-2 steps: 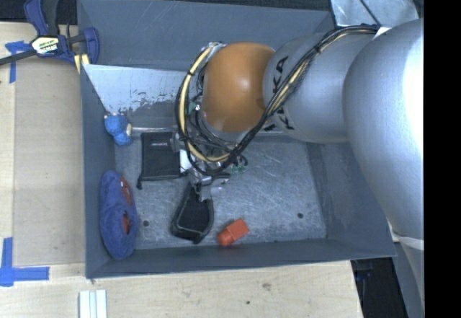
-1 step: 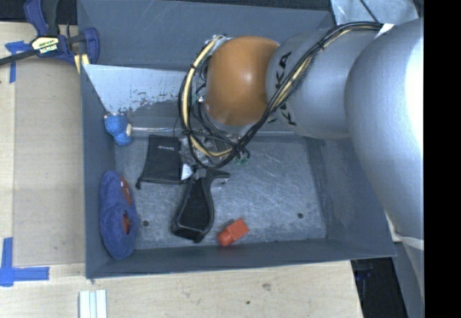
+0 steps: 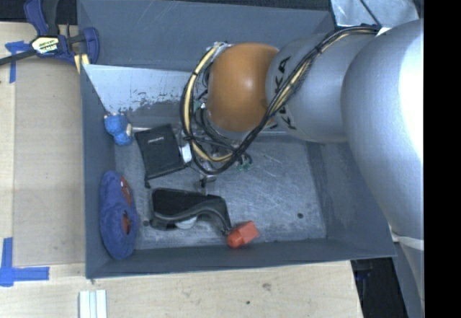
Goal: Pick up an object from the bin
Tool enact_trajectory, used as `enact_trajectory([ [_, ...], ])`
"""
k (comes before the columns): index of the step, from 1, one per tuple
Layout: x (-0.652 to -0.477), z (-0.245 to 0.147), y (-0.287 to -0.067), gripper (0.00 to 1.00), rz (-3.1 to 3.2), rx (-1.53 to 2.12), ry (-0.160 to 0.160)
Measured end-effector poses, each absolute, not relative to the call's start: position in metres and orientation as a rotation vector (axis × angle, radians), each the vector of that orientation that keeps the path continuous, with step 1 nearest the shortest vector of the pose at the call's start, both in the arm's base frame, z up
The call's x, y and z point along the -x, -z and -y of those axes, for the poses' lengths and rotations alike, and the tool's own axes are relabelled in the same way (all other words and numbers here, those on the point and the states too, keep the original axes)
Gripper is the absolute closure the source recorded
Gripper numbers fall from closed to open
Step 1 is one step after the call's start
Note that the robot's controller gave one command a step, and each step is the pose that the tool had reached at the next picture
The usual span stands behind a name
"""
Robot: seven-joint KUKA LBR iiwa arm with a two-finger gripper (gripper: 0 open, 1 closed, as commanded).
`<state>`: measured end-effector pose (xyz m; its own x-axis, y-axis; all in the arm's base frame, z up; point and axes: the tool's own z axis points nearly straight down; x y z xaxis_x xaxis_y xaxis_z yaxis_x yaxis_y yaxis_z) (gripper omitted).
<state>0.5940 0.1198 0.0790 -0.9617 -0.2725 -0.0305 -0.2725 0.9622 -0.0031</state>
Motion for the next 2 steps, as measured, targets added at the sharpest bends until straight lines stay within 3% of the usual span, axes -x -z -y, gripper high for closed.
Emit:
enact_trajectory([
  [1,-0.612,-0.146,-0.096,0.00,-2.953,1.049,-0.001],
  [2,-0.624,-0.150,-0.069,0.00,-2.986,0.959,-0.002],
])
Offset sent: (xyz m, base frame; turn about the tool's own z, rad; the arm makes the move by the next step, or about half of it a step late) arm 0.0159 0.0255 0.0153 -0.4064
